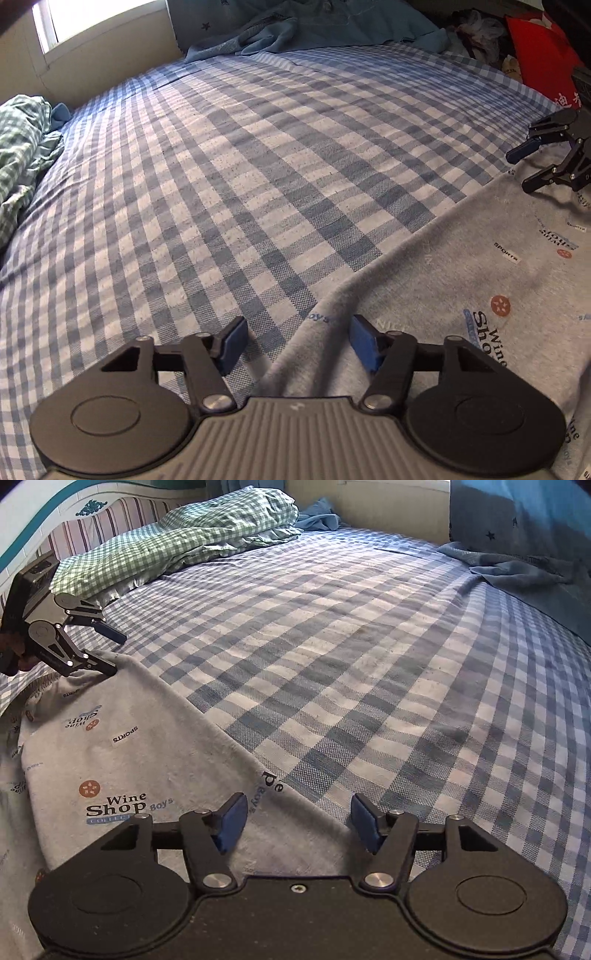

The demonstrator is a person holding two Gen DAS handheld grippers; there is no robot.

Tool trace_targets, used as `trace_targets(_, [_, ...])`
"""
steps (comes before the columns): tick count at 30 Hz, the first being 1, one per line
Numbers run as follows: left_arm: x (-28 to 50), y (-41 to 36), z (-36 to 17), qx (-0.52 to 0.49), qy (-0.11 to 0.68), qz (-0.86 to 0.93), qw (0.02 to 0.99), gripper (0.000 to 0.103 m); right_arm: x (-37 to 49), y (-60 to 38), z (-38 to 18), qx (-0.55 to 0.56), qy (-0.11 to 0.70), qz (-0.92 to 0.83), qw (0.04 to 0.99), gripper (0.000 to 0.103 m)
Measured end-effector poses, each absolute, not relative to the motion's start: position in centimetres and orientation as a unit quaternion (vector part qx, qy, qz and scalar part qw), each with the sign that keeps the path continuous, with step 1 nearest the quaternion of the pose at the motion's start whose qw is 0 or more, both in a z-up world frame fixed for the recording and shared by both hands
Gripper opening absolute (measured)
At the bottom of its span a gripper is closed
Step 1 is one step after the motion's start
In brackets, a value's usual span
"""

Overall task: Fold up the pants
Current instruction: 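Close the left gripper on the waistband while the right gripper closes on the pants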

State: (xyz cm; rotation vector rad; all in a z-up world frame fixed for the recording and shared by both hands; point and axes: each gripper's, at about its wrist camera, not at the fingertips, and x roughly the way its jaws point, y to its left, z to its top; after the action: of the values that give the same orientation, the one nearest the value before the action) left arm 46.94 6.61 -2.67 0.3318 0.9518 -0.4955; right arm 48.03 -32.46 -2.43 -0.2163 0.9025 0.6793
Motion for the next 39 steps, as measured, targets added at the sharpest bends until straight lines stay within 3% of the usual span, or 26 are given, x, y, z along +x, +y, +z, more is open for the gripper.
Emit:
trace_targets(2, [46.9,6.4,-2.4,0.145,0.454,-0.238,0.846,0.031,47.8,-32.2,-2.5,-0.109,0.424,0.327,0.837,0.057])
trace_targets(4, [46.6,6.1,-2.0,0.141,0.455,-0.231,0.848,0.013,47.3,-31.6,-2.3,-0.126,0.416,0.335,0.836,0.03])
trace_targets(5, [46.2,5.7,-1.9,0.143,0.456,-0.227,0.849,0.005,47.1,-31.3,-2.1,-0.132,0.415,0.336,0.835,0.021])
trace_targets(6, [45.8,5.4,-1.7,0.151,0.452,-0.225,0.85,0.004,46.9,-30.9,-2.0,-0.139,0.414,0.334,0.836,0.009])
trace_targets(9, [44.4,3.8,-1.3,0.185,0.425,-0.205,0.862,0.002,46.0,-29.6,-1.6,-0.174,0.403,0.32,0.84,0.001])
trace_targets(19, [44.4,3.4,2.4,0.199,0.331,-0.102,0.917,0.002,48.2,-26.1,1.9,-0.245,0.32,0.231,0.886,0.0])
trace_targets(23, [46.6,3.9,1.9,0.176,0.346,-0.065,0.919,0.002,51.7,-23.6,2.2,-0.266,0.297,0.213,0.892,0.0])
trace_targets(33, [48.5,5.8,-2.4,0.141,0.403,-0.084,0.9,0.003,55.6,-21.6,-3.3,-0.258,0.349,0.213,0.875,0.002])
trace_targets(35, [48.5,6.7,-2.0,0.121,0.4,-0.093,0.904,0.009,55.4,-21.9,-3.3,-0.251,0.347,0.216,0.877,0.008])
trace_targets(36, [48.4,7.2,-1.7,0.112,0.398,-0.1,0.905,0.011,55.4,-21.9,-3.1,-0.251,0.346,0.215,0.878,0.018])
trace_targets(37, [48.2,7.8,-1.2,0.102,0.395,-0.105,0.907,0.028,55.3,-22.0,-2.9,-0.251,0.344,0.214,0.879,0.026])
trace_targets(38, [48.0,8.3,-0.8,0.096,0.392,-0.111,0.908,0.051,55.1,-22.1,-2.6,-0.249,0.342,0.218,0.88,0.029])
trace_targets(39, [47.7,8.9,-0.4,0.091,0.385,-0.115,0.911,0.058,55.0,-22.2,-2.3,-0.245,0.338,0.224,0.88,0.038])
